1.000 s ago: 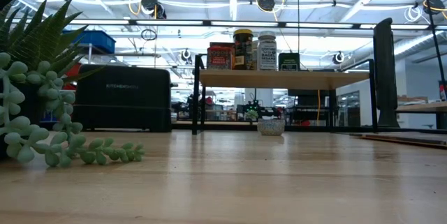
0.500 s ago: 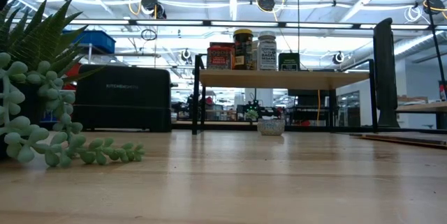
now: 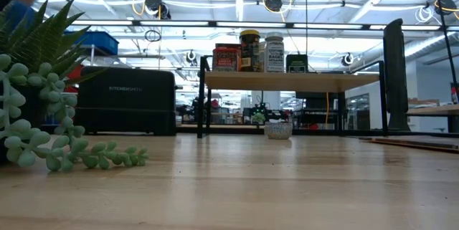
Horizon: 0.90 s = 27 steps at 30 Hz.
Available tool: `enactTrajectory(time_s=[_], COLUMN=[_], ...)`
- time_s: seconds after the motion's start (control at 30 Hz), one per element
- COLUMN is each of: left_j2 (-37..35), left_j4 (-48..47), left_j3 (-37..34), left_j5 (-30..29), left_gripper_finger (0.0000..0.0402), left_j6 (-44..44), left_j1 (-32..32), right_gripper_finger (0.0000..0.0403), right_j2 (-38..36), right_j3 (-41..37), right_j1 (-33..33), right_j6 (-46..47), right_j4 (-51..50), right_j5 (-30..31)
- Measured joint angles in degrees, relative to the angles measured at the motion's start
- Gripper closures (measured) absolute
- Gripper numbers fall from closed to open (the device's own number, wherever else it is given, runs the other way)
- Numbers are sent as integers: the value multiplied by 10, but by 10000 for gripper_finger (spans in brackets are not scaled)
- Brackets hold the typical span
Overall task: Shelf spices
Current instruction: Move the green seasoning bottle to the center of the table
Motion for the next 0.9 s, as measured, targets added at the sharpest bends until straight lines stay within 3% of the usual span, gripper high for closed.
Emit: enactTrajectory(time_s=[0.13,0.5,0.9], left_j2=[34,105,120], left_j4=[9,57,103], left_j3=[0,0,0], left_j5=[0,-5,-5], left_gripper_finger=[134,134,134], left_j6=[-14,-29,-29], left_j1=[-9,-21,-22], right_gripper_finger=[202,202,202], right_j2=[5,86,92], right_j3=[0,0,0], right_j1=[12,20,20], right_j6=[40,107,132], right_j4=[-26,-35,-113], right_j5=[-10,-120,-116])
